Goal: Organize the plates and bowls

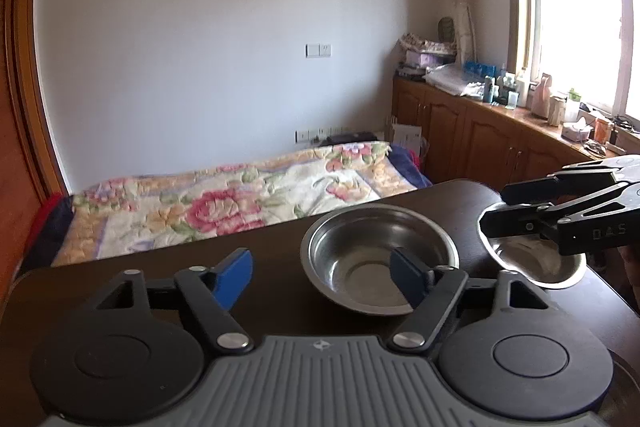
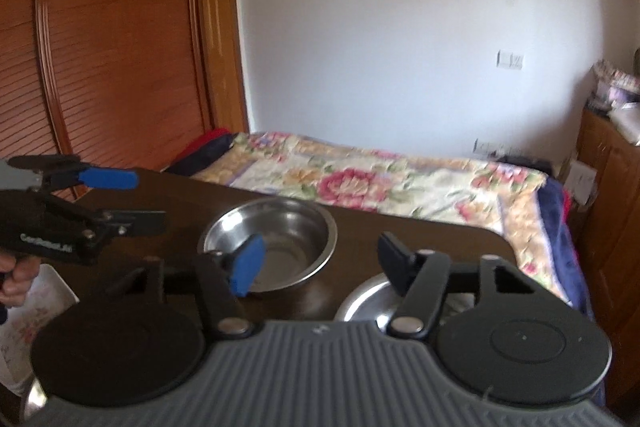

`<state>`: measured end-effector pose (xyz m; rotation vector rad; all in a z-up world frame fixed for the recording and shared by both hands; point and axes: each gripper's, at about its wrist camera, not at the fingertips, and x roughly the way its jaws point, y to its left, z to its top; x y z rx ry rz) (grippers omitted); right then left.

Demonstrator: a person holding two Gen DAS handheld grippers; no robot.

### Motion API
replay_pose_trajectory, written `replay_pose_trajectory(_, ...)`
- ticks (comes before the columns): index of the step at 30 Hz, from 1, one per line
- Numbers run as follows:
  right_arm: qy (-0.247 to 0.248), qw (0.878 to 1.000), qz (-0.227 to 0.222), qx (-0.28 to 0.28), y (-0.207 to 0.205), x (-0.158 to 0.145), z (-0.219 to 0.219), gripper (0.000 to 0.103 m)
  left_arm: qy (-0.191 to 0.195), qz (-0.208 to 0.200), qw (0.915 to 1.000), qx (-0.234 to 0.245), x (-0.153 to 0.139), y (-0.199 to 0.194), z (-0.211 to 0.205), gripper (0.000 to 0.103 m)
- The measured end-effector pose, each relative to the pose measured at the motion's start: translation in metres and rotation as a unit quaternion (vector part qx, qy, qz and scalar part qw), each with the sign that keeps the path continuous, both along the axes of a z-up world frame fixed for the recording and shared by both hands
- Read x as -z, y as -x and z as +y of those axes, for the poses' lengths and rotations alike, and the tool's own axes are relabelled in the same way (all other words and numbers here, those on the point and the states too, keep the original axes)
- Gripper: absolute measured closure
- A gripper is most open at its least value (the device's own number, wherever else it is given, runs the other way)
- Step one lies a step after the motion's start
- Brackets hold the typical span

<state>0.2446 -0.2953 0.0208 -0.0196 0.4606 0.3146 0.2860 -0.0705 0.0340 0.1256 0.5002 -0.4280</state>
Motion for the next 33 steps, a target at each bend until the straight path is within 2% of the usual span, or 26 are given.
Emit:
replay_pose_trajectory(6,-0.018,0.999,0.051,-0.007,-0.033,0.008,0.0,0.053,0.004,0.042,0.9991,-0.006,0.01,-0.03,-0.003,0.013)
replay_pose_trajectory(17,-0.026,0.993,0.109,-0.023,-0.06,0.017,0.002,0.055,-0.011,0.067,0.9977,0.006,0.019,-0.049,-0.013,0.017)
replay_pose_trajectory(27,-0.005,0.991,0.129,-0.025,-0.068,0.02,0.01,0.057,-0.009,0.087,0.9961,0.009,0.024,-0.061,-0.015,0.021)
replay_pose_trajectory(30,-0.009,0.99,0.135,-0.025,-0.071,0.021,0.01,0.06,-0.008,0.097,0.9952,0.013,0.026,-0.066,-0.015,0.027)
replay_pose_trajectory(33,-0.01,0.99,0.141,-0.027,-0.073,0.023,0.01,0.067,-0.009,0.101,0.9948,0.011,0.027,-0.07,-0.015,0.04)
